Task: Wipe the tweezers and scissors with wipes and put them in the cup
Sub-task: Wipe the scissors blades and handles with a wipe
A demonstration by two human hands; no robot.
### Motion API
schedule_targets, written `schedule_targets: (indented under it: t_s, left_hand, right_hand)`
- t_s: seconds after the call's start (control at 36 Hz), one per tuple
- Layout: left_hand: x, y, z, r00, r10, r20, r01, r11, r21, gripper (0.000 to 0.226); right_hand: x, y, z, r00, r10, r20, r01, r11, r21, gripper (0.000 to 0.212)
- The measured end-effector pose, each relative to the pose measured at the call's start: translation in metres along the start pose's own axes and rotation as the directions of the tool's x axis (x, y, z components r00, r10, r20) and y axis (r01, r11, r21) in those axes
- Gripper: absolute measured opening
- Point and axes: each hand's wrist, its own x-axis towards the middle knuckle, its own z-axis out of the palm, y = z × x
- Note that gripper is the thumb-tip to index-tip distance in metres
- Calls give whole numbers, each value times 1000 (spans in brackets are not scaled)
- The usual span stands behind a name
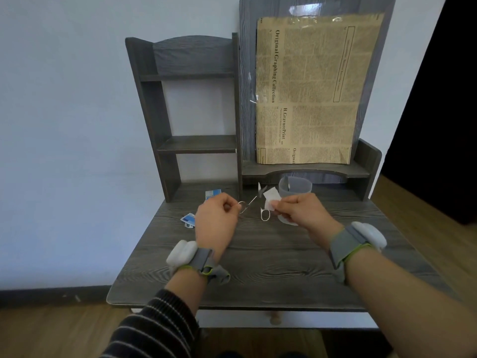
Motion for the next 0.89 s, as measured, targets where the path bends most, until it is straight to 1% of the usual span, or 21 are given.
schedule_targets:
  t_s: [0.06,0.11,0.19,0.33,0.39,0.47,0.56,0.61,0.72,0.81,0.89]
  left_hand:
    - [-2,1,2,998,61,-9,-60,996,67,11]
    - [-1,1,5,993,117,6,-117,985,127,12]
    - [1,1,6,985,170,-2,-167,974,151,12]
    - [-3,2,6,959,285,1,-278,935,221,12]
    - [-4,2,7,940,341,-8,-327,909,257,12]
    - [-6,1,8,906,424,-12,-400,863,308,10]
    - [-9,3,8,863,506,-6,-469,804,365,11]
    - [-11,5,8,831,556,18,-513,754,410,16]
    - [-13,6,11,749,660,59,-597,634,492,19]
    - [-12,3,16,703,707,85,-649,587,485,16]
    - [-10,-1,19,694,710,120,-680,591,434,14]
  right_hand:
    - [1,1,4,999,-2,-38,3,1000,19,14]
    - [2,1,7,998,2,-70,0,1000,25,15]
    - [2,3,10,995,22,-98,-15,998,66,19]
    - [-2,-3,14,994,40,-100,-22,985,169,10]
    - [-2,-3,15,992,55,-115,-29,977,212,13]
    - [-4,-4,16,984,75,-163,-33,969,244,16]
    - [-5,-6,18,984,93,-150,-47,958,283,15]
    - [-5,-10,21,985,112,-135,-65,948,310,16]
    - [-1,-15,26,970,183,-158,-113,920,376,17]
    - [1,-15,28,962,212,-169,-128,905,405,17]
    - [0,-13,28,958,205,-200,-109,907,407,14]
